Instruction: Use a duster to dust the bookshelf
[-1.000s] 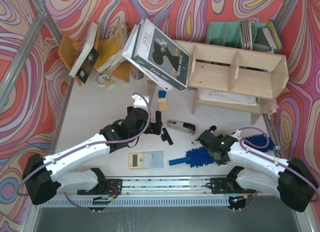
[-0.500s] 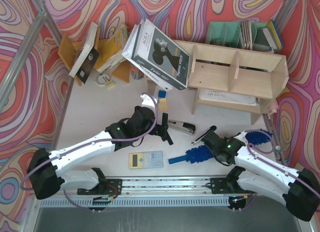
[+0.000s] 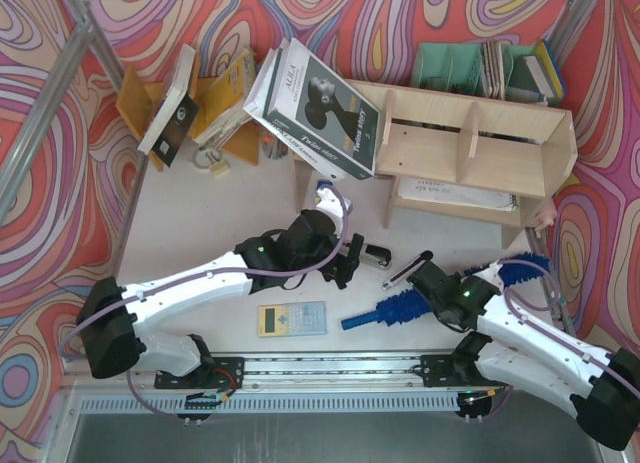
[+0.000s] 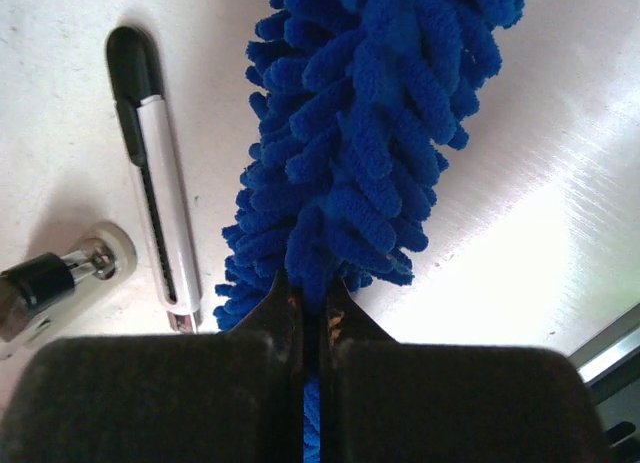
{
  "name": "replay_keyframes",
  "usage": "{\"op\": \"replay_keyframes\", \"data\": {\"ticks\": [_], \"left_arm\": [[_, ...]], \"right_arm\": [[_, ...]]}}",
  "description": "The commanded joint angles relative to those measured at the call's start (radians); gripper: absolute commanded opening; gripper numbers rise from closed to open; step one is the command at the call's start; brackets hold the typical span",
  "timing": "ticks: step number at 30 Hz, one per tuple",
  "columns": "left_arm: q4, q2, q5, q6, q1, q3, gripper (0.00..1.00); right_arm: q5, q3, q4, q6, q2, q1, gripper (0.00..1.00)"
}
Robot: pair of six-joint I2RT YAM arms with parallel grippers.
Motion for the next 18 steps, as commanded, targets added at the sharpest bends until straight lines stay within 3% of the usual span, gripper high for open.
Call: {"op": "replay_keyframes", "data": {"ticks": [1,18], "left_arm": [[-0.049,0.057,0.085,0.055,-0.029,0.065,0.98],[-0.198,0.266,0.356,0.148,-0.084,0.209,0.98]], "right_arm": [[0.088,0.066,-0.067,0.036,-0.020,-0.003,0.00],[0.157,0.193,-0.031,0.006,-0.025,-0.003,0.00]]}}
